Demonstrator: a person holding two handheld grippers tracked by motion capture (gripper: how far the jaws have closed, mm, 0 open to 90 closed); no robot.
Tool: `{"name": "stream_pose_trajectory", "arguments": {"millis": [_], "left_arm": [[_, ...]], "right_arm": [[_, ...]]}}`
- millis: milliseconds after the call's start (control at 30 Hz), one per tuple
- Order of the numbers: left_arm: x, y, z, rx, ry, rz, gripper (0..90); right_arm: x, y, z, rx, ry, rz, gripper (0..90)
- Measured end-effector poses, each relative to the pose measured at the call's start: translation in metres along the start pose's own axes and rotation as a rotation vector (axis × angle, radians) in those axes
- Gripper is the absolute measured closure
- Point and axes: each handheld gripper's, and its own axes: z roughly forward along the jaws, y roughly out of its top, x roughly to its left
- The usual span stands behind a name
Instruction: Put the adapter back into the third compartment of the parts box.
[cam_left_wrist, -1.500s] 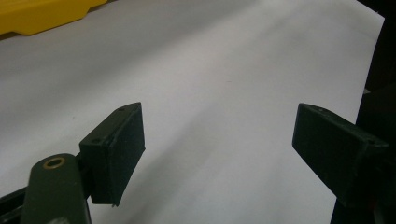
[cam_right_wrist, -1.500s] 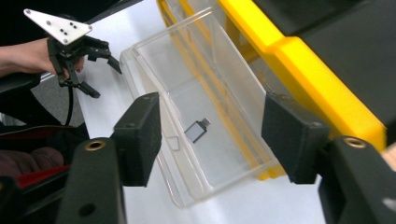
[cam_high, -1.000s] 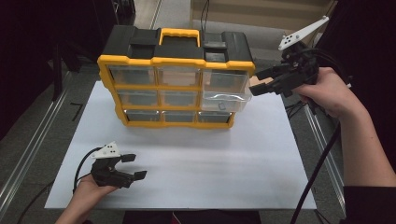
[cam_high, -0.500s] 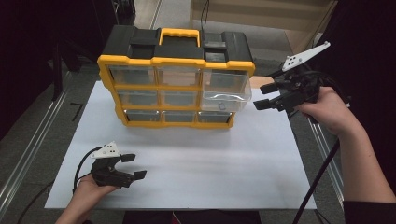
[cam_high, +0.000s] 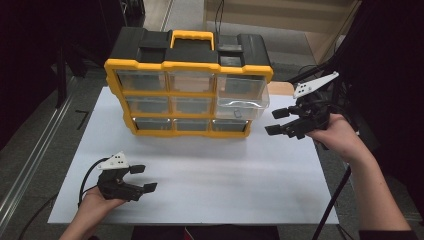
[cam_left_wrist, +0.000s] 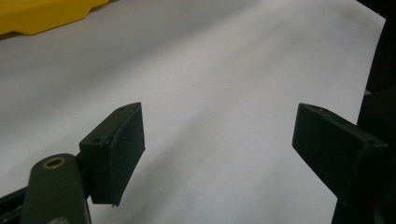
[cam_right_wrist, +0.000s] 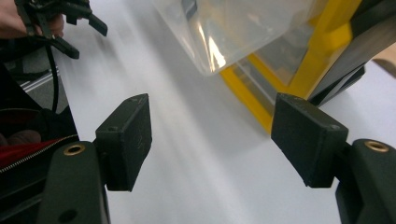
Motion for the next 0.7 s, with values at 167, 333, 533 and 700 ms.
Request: {"name": "stream_pose_trajectory", "arguments": {"millis": [167,333,533,700], "left_arm": [[0.000,0.000,0.000,0.000,0.000,-0.002,18.1],[0.000,0.000,0.000,0.001,0.000,0.001,18.1],[0.000,0.000,0.000,-0.001,-0.003,0.000,18.1],[0.000,0.000,0.000,-0.002,0.000,0.003,18.1]], "right_arm": [[0.002,-0.008,0.012,0.012,0.003,0.027,27.6],[0.008,-0.016,0.028,0.011,0.009,0.024,27.6],[0.017,-0.027,0.049,0.002,0.022,0.028,27.6],[0.021,-0.037,0.065,0.006,0.031,0.049,28.3]]}}
